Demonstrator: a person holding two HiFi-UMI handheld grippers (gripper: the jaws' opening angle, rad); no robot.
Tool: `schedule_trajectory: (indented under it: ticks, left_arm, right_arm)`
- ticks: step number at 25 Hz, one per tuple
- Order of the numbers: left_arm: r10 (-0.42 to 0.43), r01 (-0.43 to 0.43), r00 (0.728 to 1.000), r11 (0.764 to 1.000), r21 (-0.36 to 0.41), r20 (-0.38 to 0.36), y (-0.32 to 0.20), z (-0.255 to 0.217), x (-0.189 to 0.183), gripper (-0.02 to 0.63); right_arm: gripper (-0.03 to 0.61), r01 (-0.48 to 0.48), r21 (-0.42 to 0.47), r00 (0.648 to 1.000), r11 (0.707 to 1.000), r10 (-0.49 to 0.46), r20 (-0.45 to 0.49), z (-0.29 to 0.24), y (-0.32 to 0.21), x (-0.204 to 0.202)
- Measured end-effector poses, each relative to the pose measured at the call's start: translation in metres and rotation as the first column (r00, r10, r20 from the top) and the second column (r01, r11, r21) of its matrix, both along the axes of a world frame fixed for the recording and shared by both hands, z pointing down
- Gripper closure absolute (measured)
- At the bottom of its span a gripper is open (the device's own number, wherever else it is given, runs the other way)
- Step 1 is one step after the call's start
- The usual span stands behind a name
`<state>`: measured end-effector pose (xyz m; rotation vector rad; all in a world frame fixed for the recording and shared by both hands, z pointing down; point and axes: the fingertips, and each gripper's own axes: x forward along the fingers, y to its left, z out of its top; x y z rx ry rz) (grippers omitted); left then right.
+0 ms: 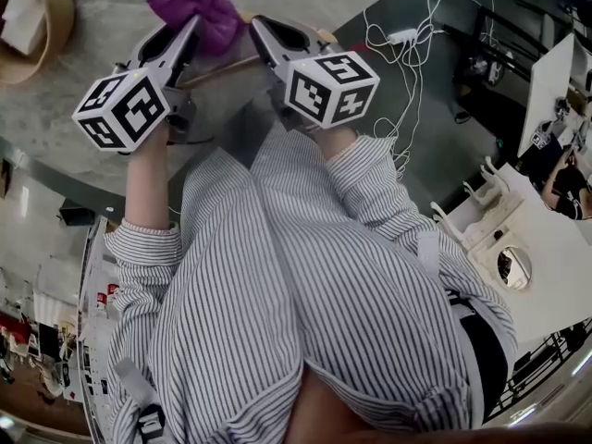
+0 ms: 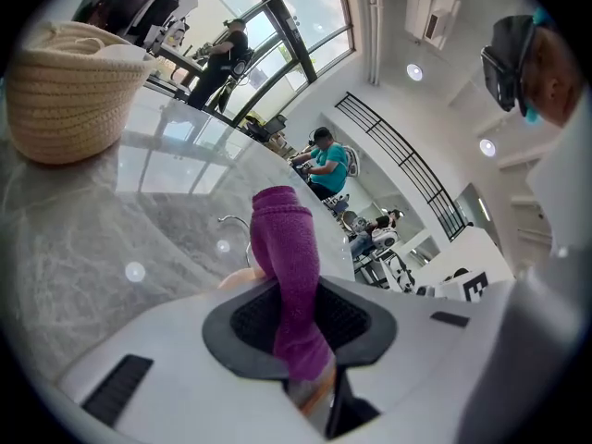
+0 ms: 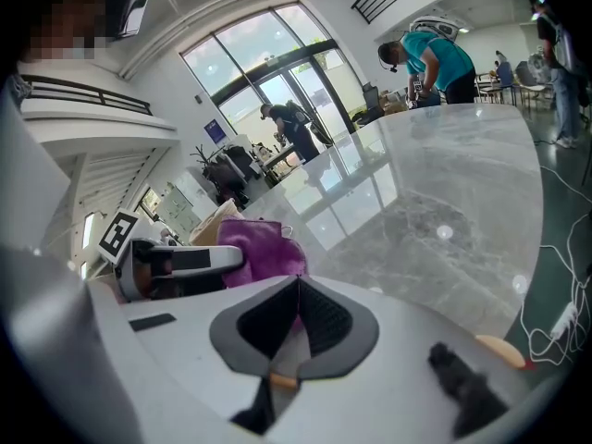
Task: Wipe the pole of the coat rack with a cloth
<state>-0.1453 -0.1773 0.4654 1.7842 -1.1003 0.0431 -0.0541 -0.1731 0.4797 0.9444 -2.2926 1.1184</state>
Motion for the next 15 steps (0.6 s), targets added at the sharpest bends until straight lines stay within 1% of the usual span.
schedule_trajectory:
  ticks: [9,15]
  left_arm:
    - [-0.014,0.014,1.0,1.0,-0.006,-0.01,-0.0067,0.001,-0.001,0.517]
    - [-0.04,0.04,0.999,0.999,-0.007,-0.014,-0.0061,0.0003,-0.004,0.515]
  right_arm:
    - [0.563,0.012,-0.005,1.0,1.0,-0.012,-0.004,0.0018,-0.0108,-0.0016]
    - [0.562,0.032,-0.012,0.999,0.999,-0.032,-0.003,0.0028,-0.0092,-0.0072]
